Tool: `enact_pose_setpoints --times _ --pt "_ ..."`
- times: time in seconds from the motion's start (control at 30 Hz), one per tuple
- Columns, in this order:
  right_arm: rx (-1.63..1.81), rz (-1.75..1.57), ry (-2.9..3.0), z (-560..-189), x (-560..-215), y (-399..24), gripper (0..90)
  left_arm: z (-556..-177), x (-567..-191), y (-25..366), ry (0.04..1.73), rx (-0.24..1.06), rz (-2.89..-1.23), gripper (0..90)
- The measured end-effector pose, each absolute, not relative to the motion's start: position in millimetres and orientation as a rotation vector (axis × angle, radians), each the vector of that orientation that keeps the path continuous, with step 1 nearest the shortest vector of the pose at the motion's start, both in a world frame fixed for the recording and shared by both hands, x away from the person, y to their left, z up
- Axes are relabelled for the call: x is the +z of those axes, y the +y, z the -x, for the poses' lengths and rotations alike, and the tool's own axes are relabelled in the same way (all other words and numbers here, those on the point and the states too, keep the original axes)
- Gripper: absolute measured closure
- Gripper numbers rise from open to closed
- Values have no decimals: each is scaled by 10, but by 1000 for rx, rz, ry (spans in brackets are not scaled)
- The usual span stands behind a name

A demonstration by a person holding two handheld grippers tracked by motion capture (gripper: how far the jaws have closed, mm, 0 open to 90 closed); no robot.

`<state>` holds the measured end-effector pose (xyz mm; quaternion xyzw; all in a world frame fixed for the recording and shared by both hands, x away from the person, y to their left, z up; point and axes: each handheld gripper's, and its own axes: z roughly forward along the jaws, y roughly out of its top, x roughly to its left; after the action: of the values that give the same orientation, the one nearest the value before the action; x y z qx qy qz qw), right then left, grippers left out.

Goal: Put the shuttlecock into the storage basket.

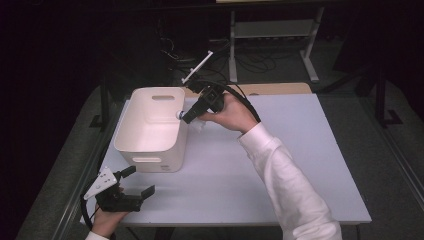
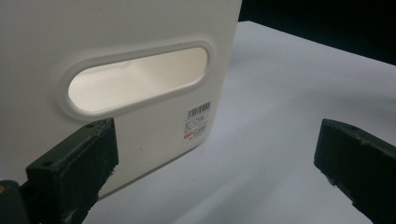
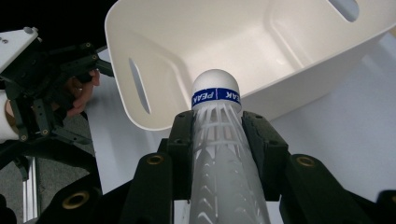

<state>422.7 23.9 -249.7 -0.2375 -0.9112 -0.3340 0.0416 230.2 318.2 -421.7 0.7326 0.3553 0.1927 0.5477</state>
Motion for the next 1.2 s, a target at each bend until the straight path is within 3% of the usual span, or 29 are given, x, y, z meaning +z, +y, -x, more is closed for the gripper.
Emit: enact_pose_setpoints --times 1.2 --pt "-1024 620 -2770 -4236 -2483 798 640 -2296 -4216 3187 838 454 -1737 0"
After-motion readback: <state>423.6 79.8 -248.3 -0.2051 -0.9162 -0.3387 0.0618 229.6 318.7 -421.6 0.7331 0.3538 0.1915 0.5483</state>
